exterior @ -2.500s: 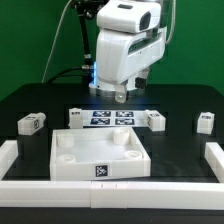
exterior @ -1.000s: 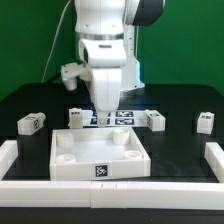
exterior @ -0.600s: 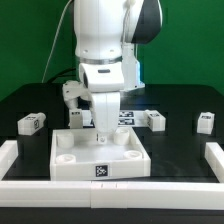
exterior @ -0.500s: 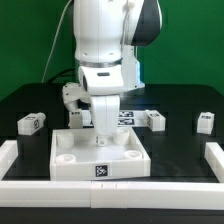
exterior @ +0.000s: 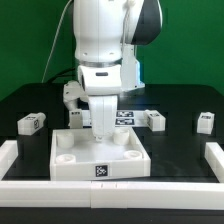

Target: Assemble one leg

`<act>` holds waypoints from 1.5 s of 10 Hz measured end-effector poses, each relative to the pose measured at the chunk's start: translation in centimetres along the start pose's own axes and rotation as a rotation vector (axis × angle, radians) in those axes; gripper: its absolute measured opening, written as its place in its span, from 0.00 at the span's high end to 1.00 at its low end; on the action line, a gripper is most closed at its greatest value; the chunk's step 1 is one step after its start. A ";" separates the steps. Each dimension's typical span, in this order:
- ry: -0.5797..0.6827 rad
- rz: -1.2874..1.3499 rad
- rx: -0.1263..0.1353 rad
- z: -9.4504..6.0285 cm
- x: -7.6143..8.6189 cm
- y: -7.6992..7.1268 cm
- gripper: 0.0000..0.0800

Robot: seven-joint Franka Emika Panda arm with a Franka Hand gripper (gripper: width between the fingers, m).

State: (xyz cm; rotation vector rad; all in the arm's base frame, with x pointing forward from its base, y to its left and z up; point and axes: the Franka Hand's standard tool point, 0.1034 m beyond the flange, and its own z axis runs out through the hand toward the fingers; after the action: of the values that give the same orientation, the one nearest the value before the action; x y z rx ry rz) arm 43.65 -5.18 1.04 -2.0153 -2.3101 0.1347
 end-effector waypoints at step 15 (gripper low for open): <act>0.012 0.069 -0.027 -1.7 5.7 6.4 0.92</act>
Offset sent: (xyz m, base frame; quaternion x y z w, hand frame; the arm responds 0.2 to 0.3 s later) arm 0.0000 0.0000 0.0000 0.0000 0.0000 0.0000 1.0000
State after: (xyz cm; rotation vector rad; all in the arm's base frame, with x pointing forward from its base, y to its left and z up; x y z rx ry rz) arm 49.33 1.32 2.02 -2.1040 -2.2482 0.0954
